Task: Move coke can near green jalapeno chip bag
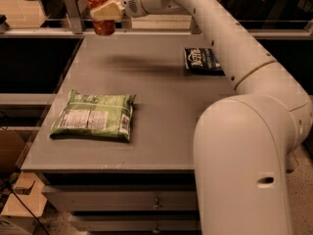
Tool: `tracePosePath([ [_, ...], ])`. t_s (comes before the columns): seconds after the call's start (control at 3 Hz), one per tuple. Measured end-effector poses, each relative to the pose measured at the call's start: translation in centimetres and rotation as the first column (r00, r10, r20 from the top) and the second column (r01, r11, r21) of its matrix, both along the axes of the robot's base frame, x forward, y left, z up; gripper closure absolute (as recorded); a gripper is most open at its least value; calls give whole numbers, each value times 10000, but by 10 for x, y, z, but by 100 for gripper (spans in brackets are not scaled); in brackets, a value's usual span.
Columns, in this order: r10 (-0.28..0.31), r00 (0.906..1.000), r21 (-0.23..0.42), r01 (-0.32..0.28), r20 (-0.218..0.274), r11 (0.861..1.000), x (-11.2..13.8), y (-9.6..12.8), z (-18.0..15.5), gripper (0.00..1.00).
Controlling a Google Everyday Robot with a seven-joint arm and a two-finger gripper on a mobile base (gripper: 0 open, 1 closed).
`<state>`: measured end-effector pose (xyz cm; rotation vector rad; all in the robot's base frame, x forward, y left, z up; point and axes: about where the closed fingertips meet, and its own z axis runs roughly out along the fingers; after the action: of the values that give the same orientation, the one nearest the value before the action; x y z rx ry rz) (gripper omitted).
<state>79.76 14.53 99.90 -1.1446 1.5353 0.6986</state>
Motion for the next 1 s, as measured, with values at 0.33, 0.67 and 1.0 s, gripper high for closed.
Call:
tracePosePath([
  [0.33,289,9995,-328,-293,-142,9990,-7,7,-5,100],
  [0.67,800,9965,-561,-813,-239,9951,-26,7,-13,100],
  [1.0,1377,9902,-421,-1385,-226,9895,-55,1,-25,100],
])
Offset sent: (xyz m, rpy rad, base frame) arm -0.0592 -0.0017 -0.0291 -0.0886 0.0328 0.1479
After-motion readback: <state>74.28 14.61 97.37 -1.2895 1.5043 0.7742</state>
